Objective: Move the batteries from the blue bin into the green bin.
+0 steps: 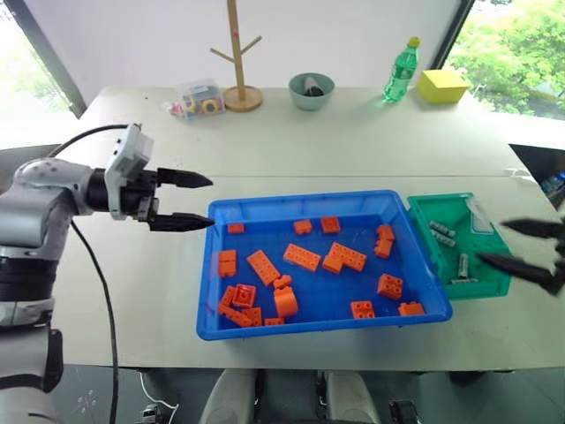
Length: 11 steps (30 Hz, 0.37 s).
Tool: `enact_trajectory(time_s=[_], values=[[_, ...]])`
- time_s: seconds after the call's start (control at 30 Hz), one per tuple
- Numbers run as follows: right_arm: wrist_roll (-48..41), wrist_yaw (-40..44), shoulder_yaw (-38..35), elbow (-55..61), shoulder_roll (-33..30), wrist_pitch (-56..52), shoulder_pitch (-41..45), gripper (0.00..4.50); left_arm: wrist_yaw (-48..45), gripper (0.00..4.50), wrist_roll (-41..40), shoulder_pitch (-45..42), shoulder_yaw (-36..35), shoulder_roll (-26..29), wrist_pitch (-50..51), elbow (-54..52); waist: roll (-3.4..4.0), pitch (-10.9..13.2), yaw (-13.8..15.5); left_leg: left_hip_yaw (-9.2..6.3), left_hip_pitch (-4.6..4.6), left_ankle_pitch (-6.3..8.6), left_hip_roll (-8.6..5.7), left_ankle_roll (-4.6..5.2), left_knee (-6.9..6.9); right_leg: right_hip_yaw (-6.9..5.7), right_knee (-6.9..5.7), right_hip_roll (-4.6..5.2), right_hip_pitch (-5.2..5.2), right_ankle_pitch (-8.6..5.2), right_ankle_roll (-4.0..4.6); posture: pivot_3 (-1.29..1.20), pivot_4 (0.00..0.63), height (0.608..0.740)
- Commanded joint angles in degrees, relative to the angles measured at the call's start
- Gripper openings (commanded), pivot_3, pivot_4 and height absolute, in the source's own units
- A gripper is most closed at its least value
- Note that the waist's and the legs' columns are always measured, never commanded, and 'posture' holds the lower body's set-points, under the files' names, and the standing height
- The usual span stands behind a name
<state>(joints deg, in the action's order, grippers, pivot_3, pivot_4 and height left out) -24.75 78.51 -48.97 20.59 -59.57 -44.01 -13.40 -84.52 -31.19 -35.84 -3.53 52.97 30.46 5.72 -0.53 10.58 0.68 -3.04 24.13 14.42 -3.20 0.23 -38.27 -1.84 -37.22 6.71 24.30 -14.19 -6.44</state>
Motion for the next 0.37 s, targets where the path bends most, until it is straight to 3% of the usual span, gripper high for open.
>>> enact_trajectory(time_s=[0.03, 0.37], values=[[-0.9, 5.8, -6.1, -0.6, -2.3, 3.5, -3.5, 4.06, -0.6, 4.50, -1.8, 2.1, -3.3, 2.3, 0.2, -3.2, -0.01, 0.0, -0.1, 0.01, -0.05, 0.00, 0.00, 0.00, 0.00, 0.00, 0.01, 0.02, -0.06, 0.00, 0.00, 0.00, 0.150, 0.703], [0.8, 4.5, -4.4, -7.7, -4.1, 10.6, -4.0, 4.06, 1.6, 4.50, -3.6, 7.8, -7.0, 4.6, 0.9, -7.3, -0.02, 0.0, 0.0, 0.03, -0.24, 0.02, 0.09, 0.00, 0.03, 0.05, 0.14, 0.14, -0.21, -0.10, 0.19, 0.00, 0.150, 0.703]])
